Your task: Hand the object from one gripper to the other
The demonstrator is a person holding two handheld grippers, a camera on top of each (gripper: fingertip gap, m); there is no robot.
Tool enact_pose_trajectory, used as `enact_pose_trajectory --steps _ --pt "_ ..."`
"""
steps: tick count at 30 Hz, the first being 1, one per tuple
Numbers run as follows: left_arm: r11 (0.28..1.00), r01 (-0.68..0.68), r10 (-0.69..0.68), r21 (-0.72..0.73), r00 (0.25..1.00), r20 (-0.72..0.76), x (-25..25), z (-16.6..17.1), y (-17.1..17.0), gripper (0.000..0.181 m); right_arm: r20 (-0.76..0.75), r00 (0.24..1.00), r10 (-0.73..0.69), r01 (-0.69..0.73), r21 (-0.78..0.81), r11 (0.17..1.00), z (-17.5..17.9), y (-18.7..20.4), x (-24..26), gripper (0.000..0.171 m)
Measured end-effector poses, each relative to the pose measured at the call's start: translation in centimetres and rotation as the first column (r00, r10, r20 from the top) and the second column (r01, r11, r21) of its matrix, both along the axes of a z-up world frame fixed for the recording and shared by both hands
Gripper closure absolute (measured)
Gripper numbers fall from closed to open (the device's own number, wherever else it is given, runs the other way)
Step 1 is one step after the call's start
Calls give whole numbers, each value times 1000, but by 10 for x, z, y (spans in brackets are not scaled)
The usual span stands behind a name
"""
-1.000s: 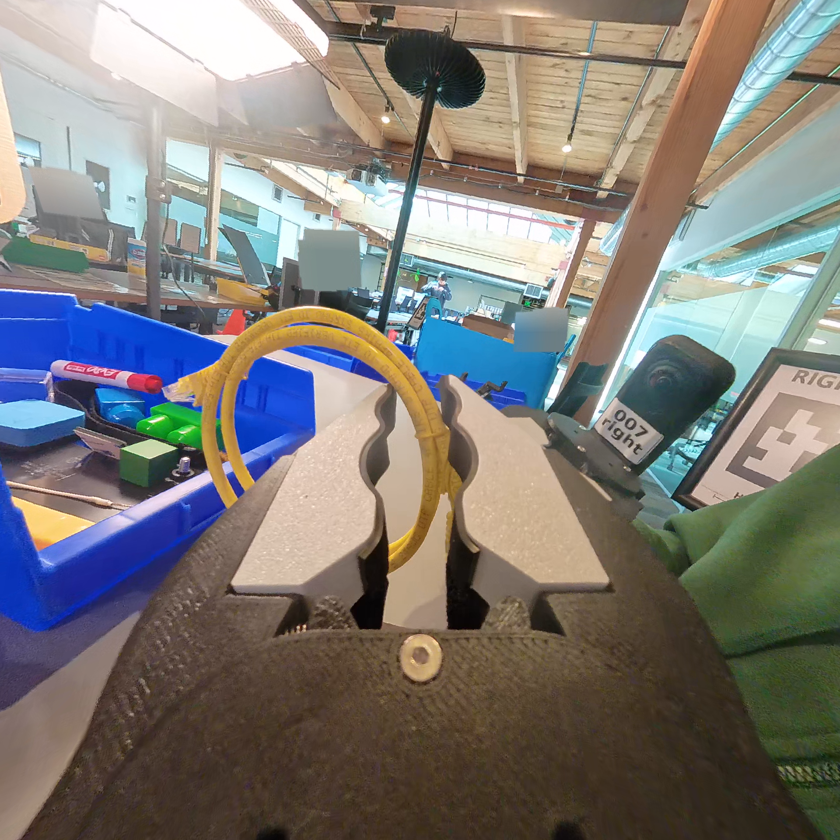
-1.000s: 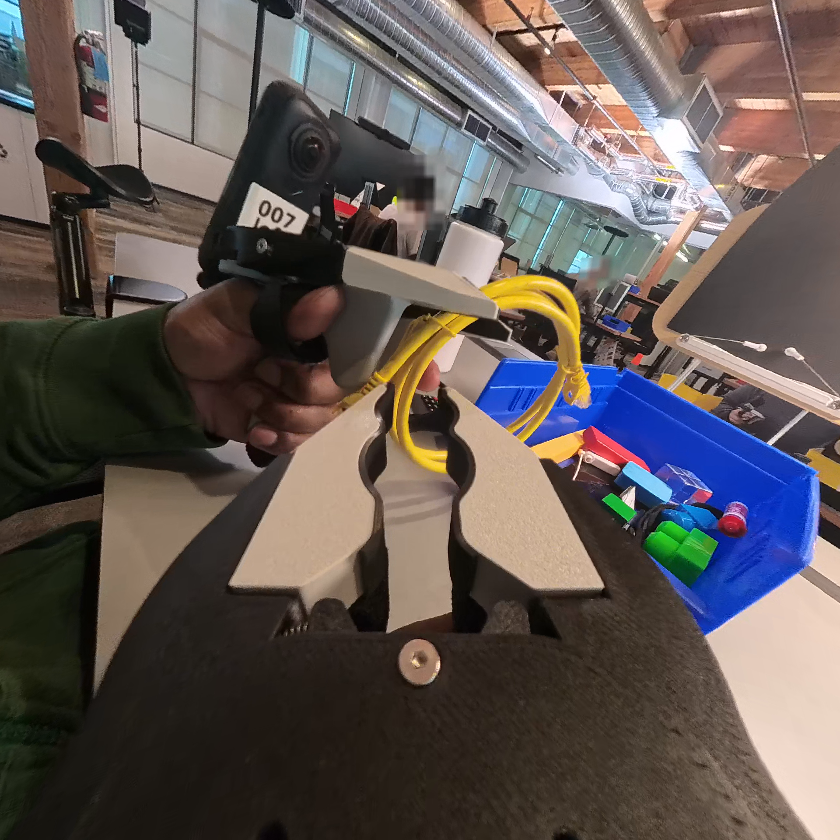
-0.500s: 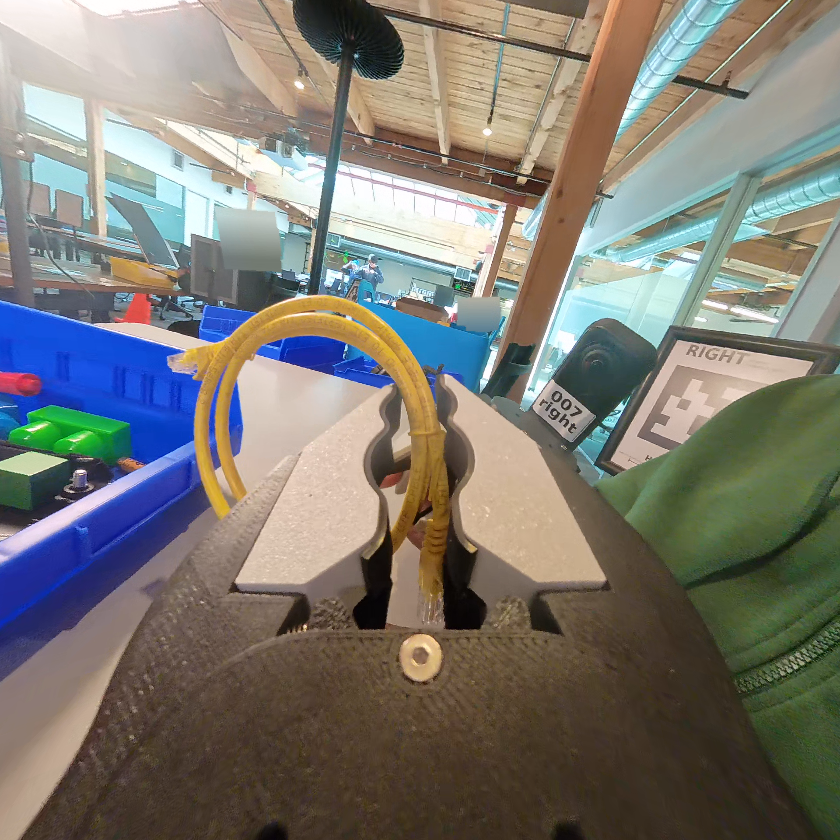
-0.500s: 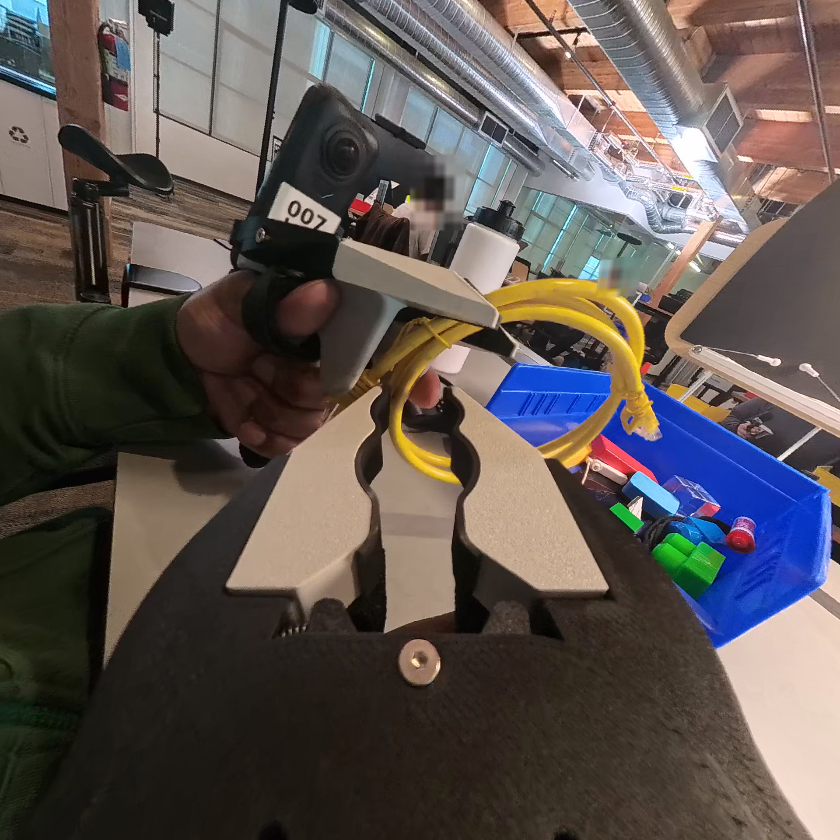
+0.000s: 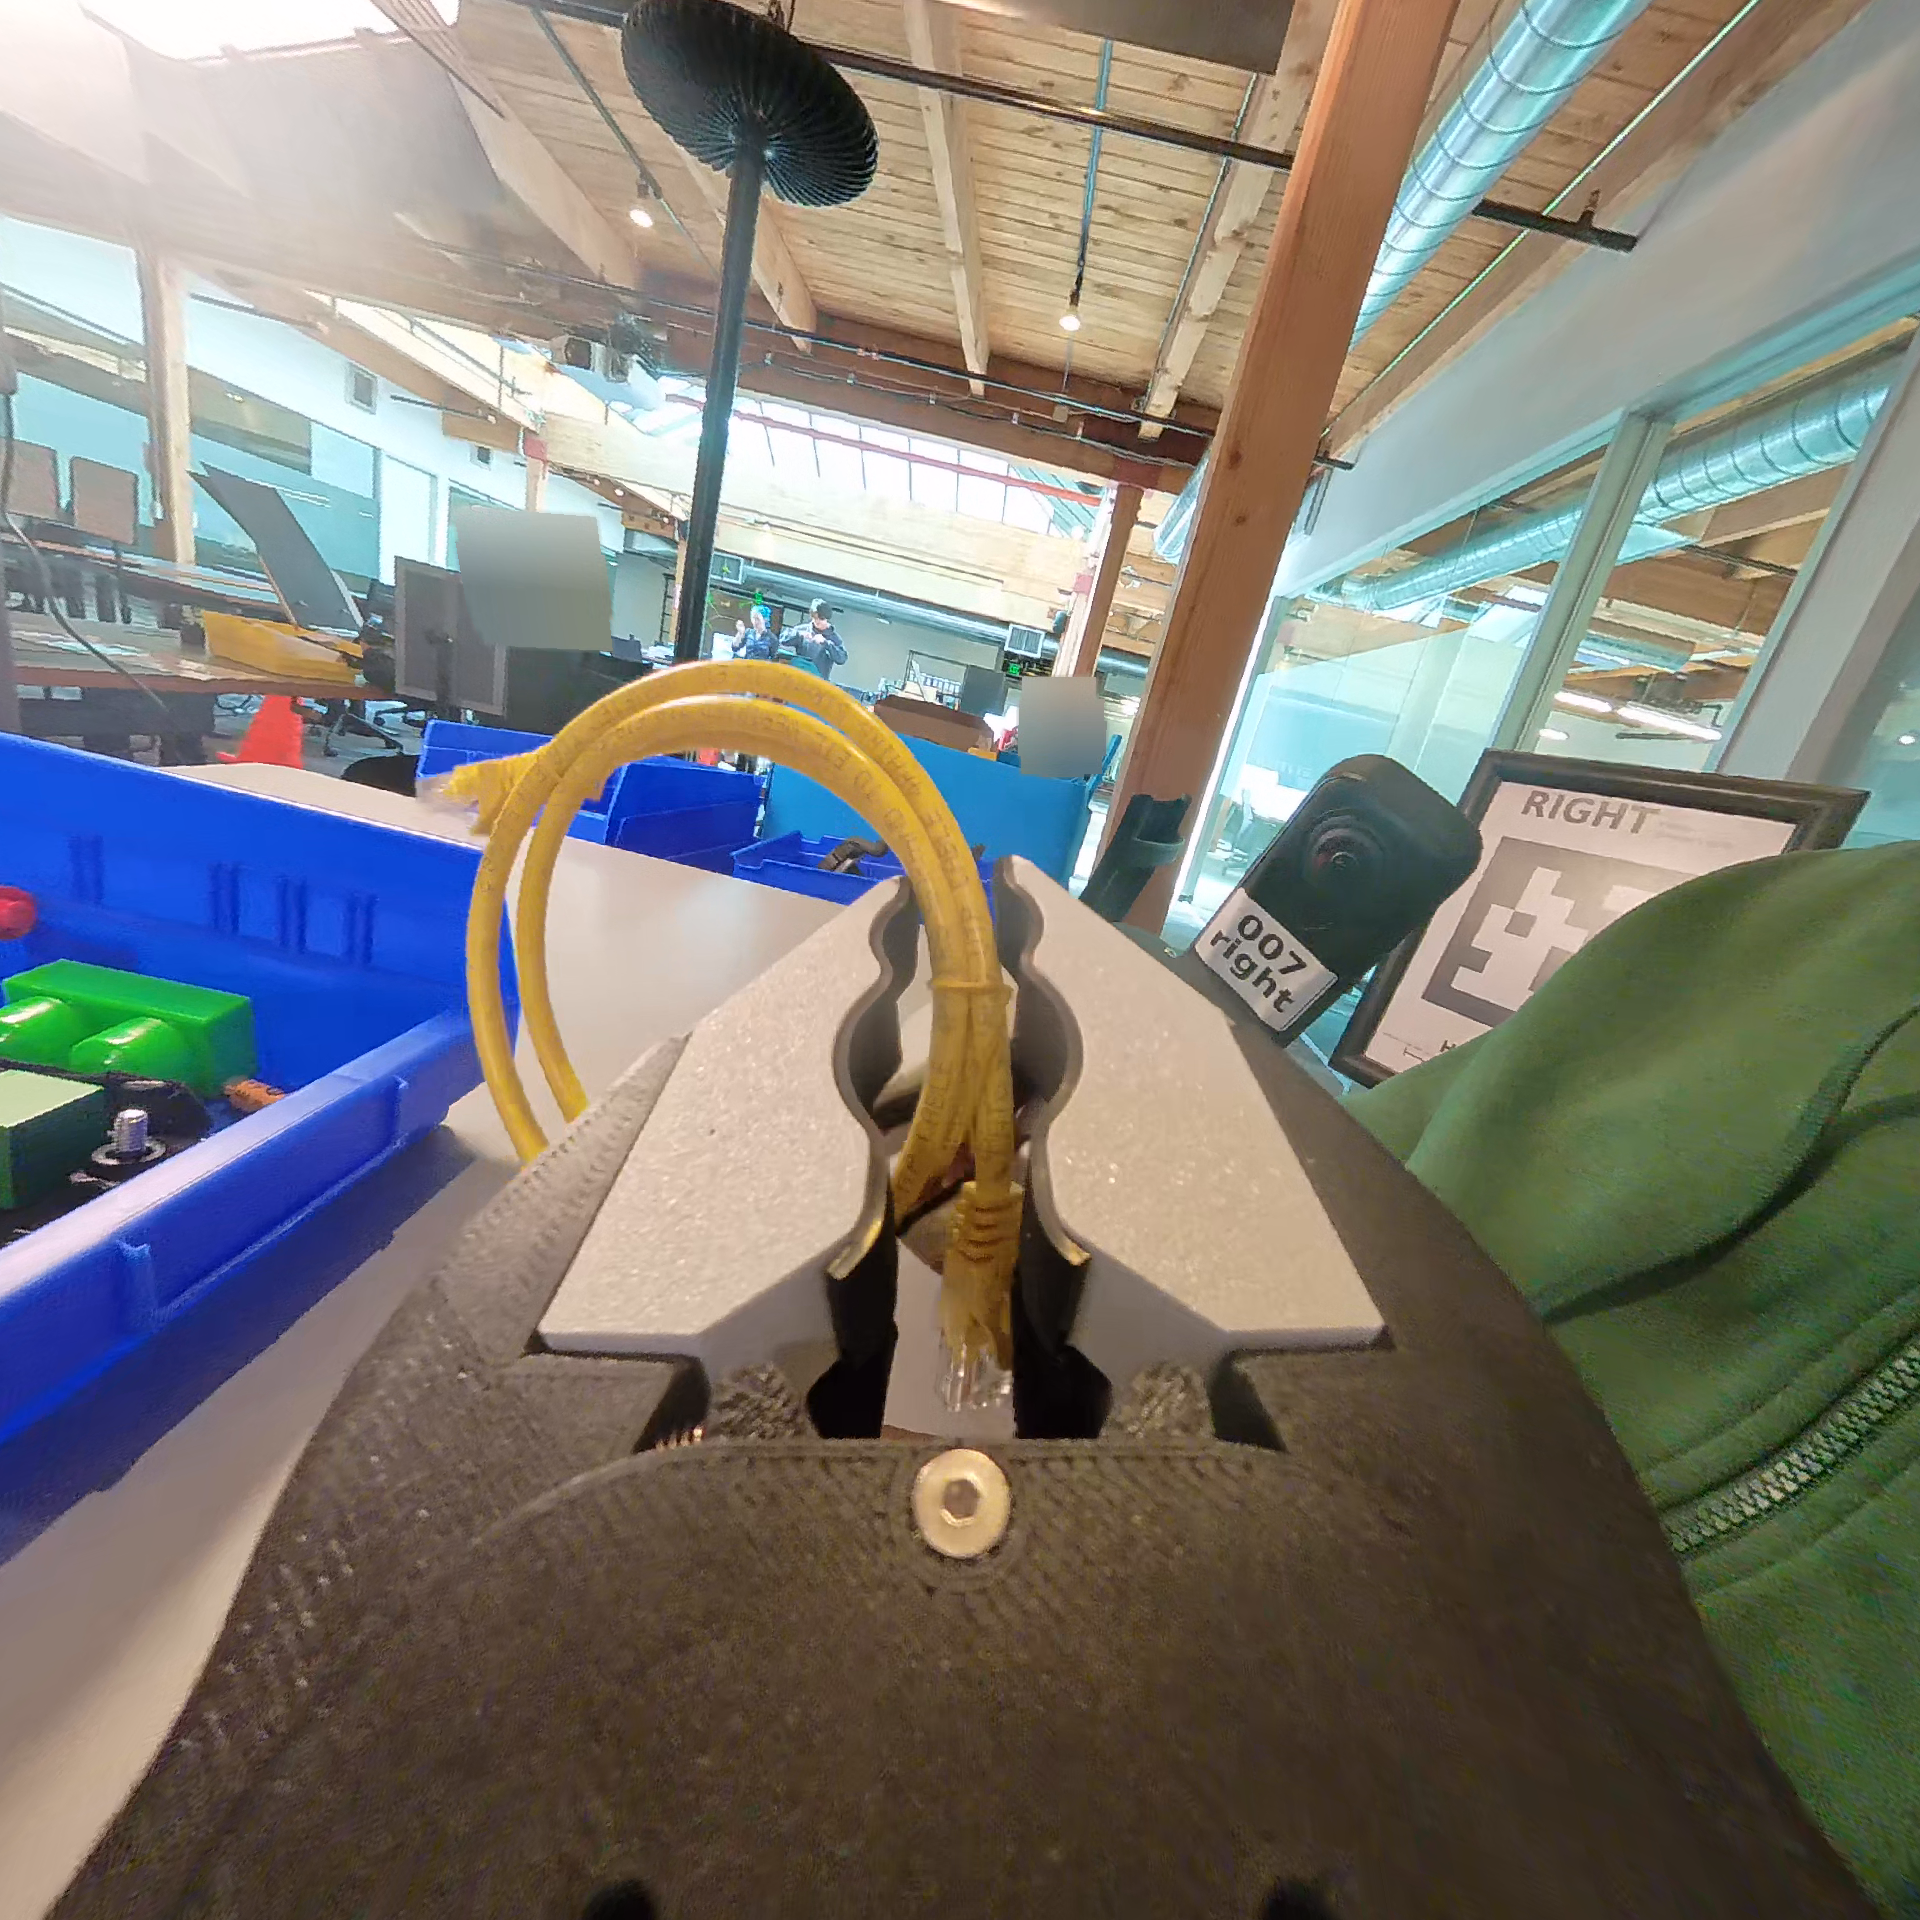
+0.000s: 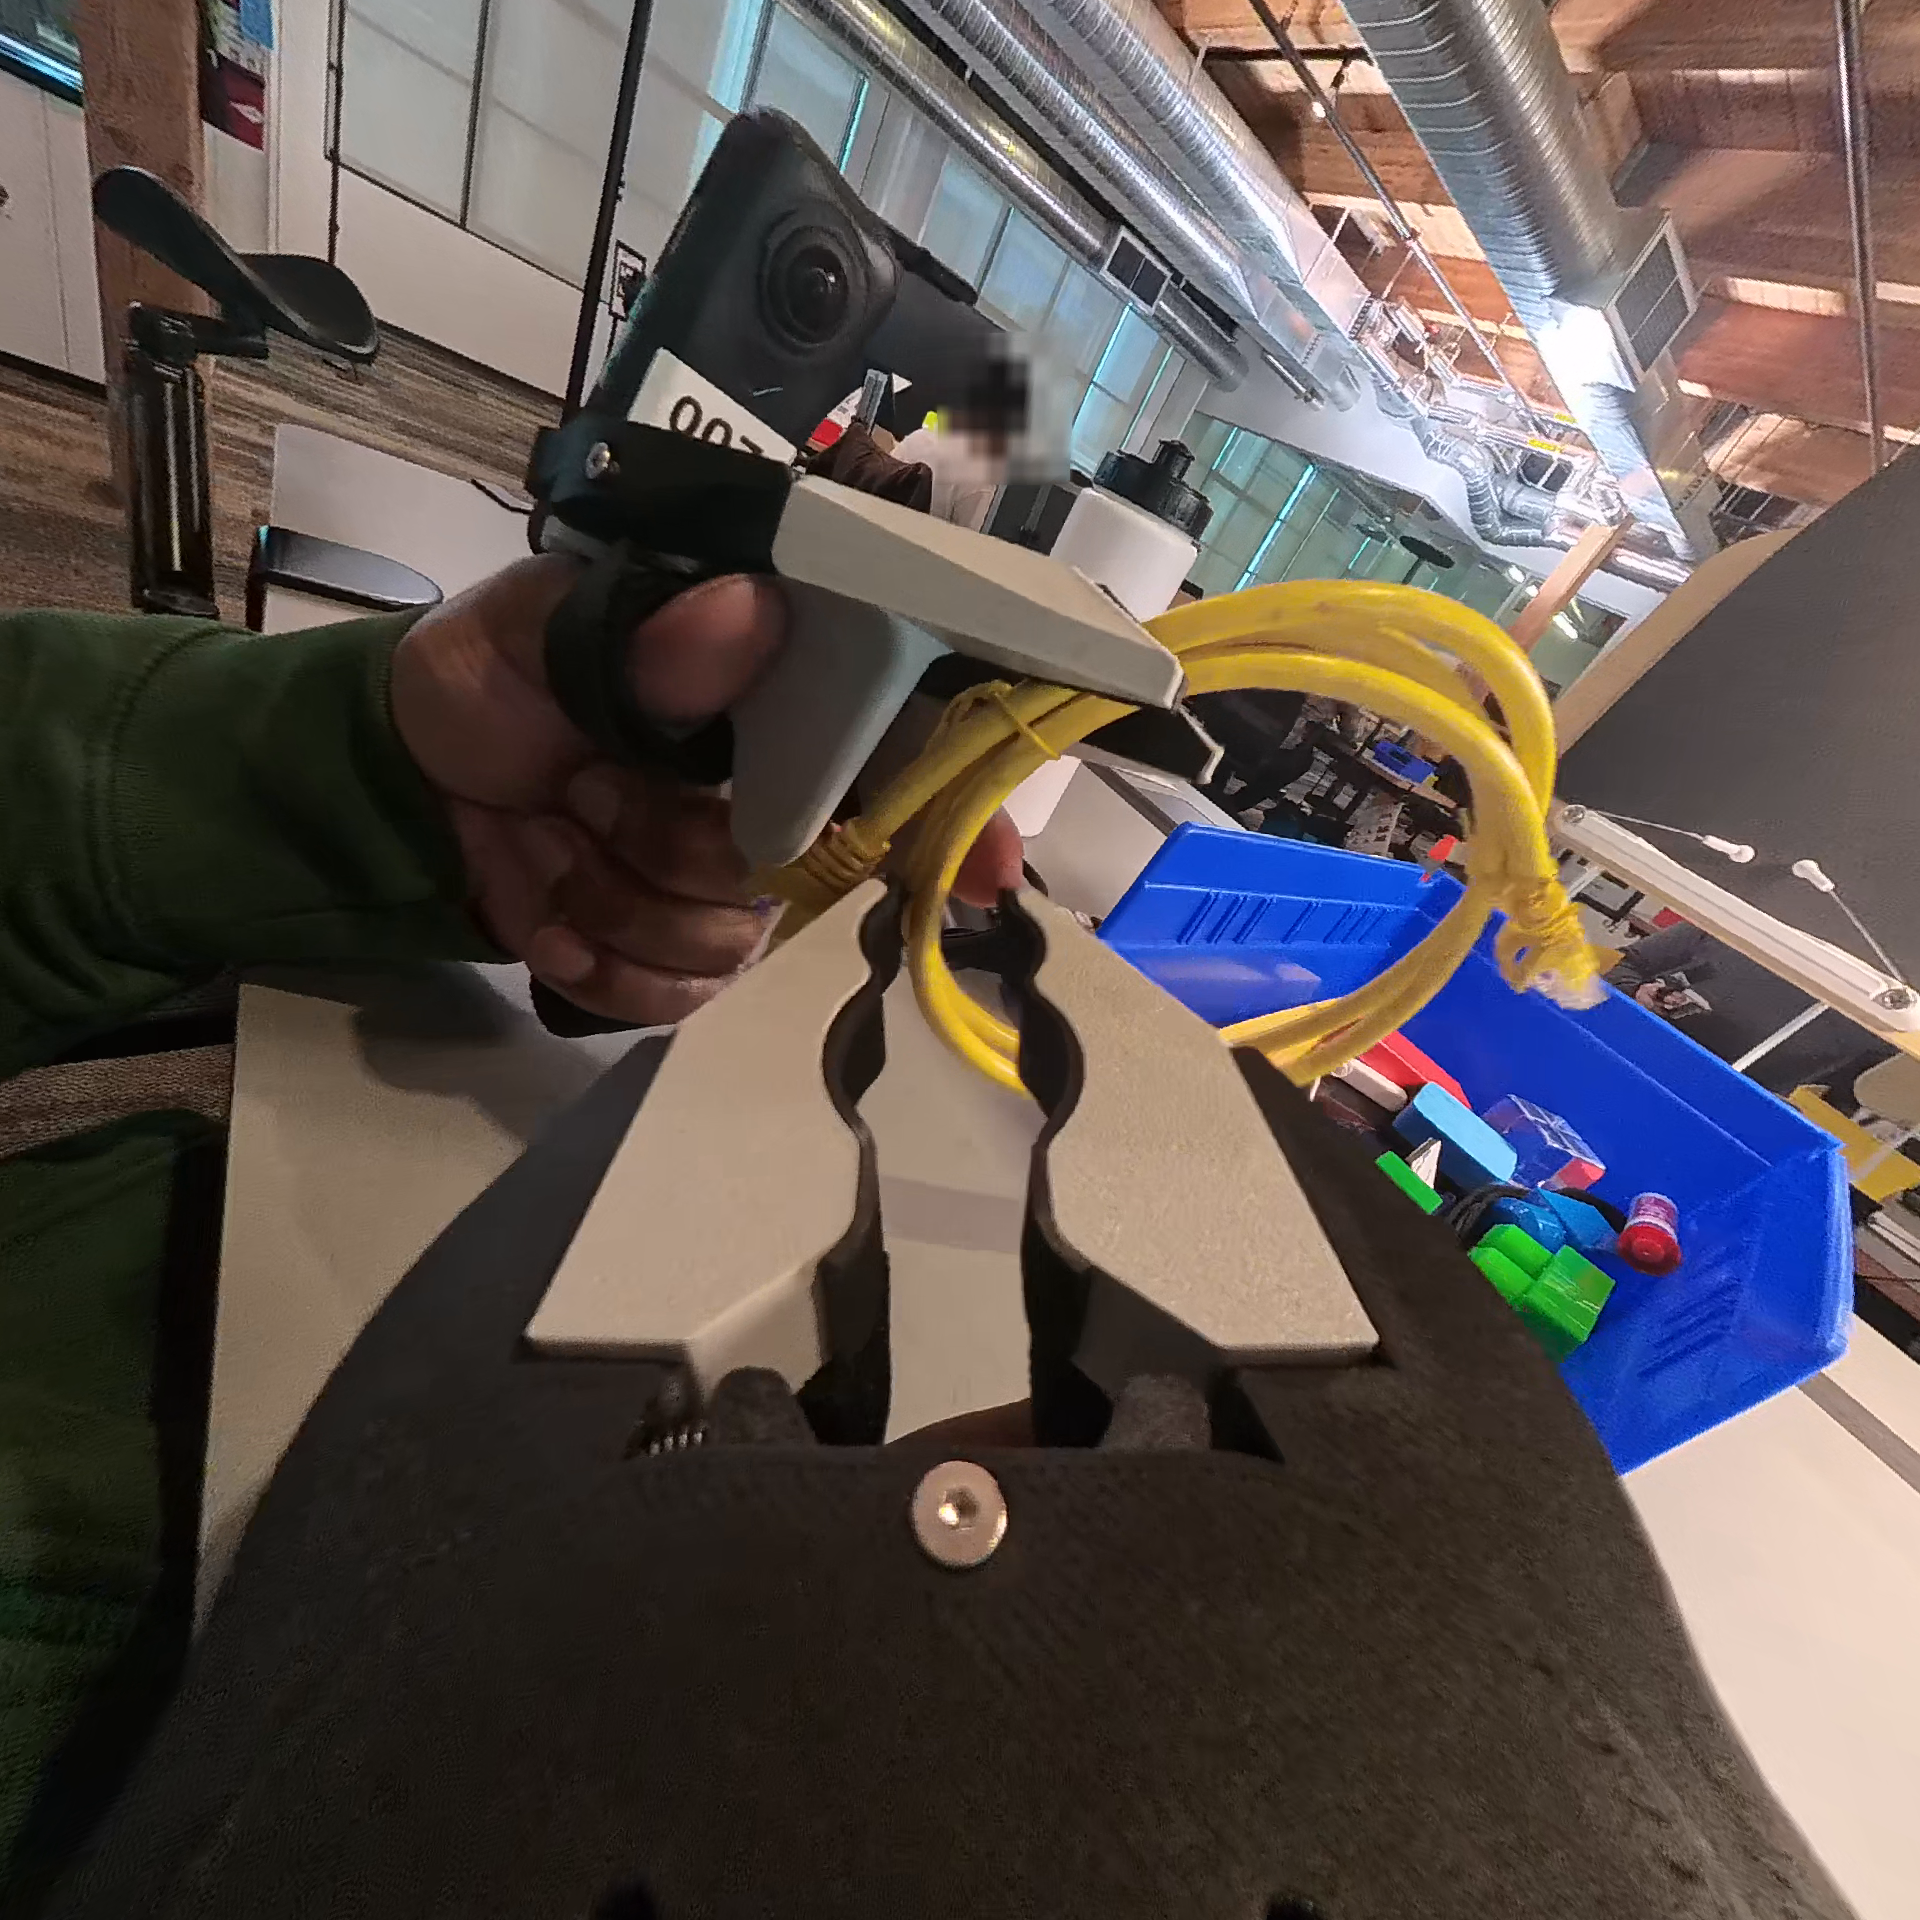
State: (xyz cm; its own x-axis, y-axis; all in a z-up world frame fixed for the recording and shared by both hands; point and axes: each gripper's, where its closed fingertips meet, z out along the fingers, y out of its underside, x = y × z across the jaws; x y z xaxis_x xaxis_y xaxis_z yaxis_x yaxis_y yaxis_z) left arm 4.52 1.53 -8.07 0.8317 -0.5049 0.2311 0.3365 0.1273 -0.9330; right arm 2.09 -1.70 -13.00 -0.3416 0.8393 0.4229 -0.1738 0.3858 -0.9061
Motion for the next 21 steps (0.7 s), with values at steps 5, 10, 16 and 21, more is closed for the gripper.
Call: enact_pose_trajectory --steps 5,10,16,21 --pt "998 -54 54 16 997 50 -13 5 0 165 -24 1000 1 -2 -35 999 8 3 1 165" --pt "998 -68 67 15 996 51 -14 5 1 159 -35 999 16 -22 -156 987 20 12 4 164" --pt "997 -69 67 40 996 62 -16 9 -2 159 -36 999 28 -35 -214 976 25 15 6 164" --pt "992 -105 95 76 987 126 -28 17 -6 159 -35 998 55 -64 -316 947 32 22 7 164"
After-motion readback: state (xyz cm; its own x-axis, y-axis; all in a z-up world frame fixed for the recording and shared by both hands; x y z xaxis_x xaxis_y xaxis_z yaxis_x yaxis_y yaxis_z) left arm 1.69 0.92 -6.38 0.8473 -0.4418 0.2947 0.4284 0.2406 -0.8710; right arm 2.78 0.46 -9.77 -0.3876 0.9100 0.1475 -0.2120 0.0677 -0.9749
